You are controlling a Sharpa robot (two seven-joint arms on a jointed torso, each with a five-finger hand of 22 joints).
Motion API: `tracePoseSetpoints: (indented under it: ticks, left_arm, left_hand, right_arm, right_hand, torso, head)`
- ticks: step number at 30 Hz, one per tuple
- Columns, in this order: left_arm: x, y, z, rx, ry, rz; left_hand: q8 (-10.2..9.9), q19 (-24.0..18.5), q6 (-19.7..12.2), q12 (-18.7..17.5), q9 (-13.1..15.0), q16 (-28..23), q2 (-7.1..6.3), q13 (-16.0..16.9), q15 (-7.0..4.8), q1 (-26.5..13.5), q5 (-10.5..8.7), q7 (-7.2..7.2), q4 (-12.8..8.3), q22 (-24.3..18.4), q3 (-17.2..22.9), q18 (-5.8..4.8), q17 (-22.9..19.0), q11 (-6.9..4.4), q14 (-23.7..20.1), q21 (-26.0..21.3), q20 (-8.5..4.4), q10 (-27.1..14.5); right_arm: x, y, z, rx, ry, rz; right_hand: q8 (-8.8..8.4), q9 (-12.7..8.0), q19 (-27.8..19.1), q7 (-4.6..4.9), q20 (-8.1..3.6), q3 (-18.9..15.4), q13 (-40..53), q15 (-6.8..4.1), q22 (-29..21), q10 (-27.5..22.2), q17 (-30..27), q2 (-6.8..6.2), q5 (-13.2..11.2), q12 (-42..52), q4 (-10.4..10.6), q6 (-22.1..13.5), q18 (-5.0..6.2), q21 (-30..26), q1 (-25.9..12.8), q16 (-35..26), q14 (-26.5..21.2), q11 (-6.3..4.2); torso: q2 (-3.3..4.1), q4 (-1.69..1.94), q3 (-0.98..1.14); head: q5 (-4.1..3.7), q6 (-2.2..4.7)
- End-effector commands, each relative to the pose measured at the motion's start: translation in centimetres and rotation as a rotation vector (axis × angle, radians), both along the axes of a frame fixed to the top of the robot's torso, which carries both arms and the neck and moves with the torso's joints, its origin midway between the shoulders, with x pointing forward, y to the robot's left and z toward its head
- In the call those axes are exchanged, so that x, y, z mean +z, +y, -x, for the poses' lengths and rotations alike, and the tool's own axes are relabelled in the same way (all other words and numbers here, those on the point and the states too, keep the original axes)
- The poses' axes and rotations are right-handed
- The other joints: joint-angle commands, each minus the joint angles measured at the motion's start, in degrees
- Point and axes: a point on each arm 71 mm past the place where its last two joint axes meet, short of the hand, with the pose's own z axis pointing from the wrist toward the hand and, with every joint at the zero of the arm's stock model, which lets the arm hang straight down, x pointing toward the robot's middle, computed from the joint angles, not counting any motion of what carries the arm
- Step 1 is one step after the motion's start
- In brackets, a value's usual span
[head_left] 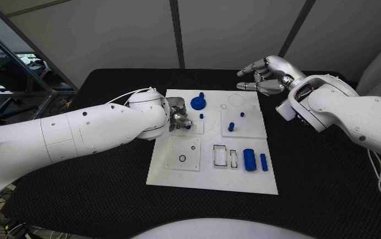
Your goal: Assemble the parts on the task board
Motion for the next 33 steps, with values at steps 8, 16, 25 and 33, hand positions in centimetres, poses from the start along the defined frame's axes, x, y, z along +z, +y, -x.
tracePoseSetpoints:
  ticks: [8,16,25,33]
  left_arm:
    - [-0.31,-0.14,-0.12,0.0,0.015,-0.009]
    - [-0.35,-0.24,-0.26,0.002,0.015,-0.009]
    - [-0.4,-0.08,-0.38,0.007,0.015,-0.011]
    - [-0.39,-0.03,-0.52,0.015,0.008,-0.007]
  left_hand:
    - [0.08,0.63,1.13,0.97,-1.2,-0.42,0.25,0.37,-0.01,-2.99,-0.15,-0.45,-1.1,1.08,-3.09,-0.56,0.34,-0.03,0.41,0.22,-0.01,0.45]
    - [-0.08,0.85,1.75,1.45,-2.21,-0.65,0.66,0.56,0.04,-4.01,-0.09,-0.35,1.81,1.44,-10.45,-0.61,0.54,0.08,0.48,0.2,-0.02,0.43]
    - [-0.13,0.97,1.96,1.7,-2.67,-0.73,1.15,0.68,0.04,-4.0,-0.05,-0.33,3.36,1.66,-14.05,-0.64,0.67,0.12,0.53,0.22,-0.02,0.47]
    - [-0.15,1.03,2.1,1.8,-3.02,-0.84,1.48,0.66,0.06,-4.1,-0.04,-0.28,4.9,1.78,-17.15,-0.65,0.75,0.15,0.55,0.18,-0.01,0.46]
  right_arm:
    - [0.09,0.16,-0.05,0.008,-0.003,0.002]
    - [0.09,0.18,-0.06,0.008,-0.003,0.002]
    - [0.09,0.13,-0.08,0.004,-0.003,0.002]
    - [0.08,0.13,-0.1,0.002,-0.004,0.002]
  right_hand:
    - [0.17,-0.05,-0.08,-0.15,-0.19,-0.17,-0.14,-0.45,-0.2,-0.25,3.8,-0.05,-0.16,-0.19,0.32,-0.22,1.09,-0.41,-0.79,-0.46,3.25,-0.12]
    - [0.19,-0.05,-0.14,-0.15,-0.19,-0.34,-0.23,-0.45,-0.38,-0.31,3.67,-0.06,-0.17,-0.24,0.53,-0.24,1.12,-0.55,-1.02,-0.56,3.22,-0.11]
    - [0.19,-0.05,-0.25,-0.15,-0.19,-0.39,-0.28,-0.45,-0.61,-0.34,3.5,-0.07,-0.17,-0.27,0.6,-0.26,1.17,-0.69,-1.09,-0.67,3.18,-0.11]
    - [0.2,-0.05,-0.31,-0.15,-0.19,-0.49,-0.38,-0.45,-0.74,-0.41,3.37,-0.09,-0.17,-0.35,0.71,-0.29,1.19,-0.8,-1.2,-0.77,3.15,-0.11]
  torso:
    - [-0.05,0.0,0.0]
    - [-0.03,0.01,-0.01]
    - [-0.08,0.07,-0.02]
    - [-0.06,0.04,0.0]
  head:
    - [-0.15,0.05]
    - [-0.32,0.14]
    - [-0.36,0.1]
    - [-0.29,0.14]
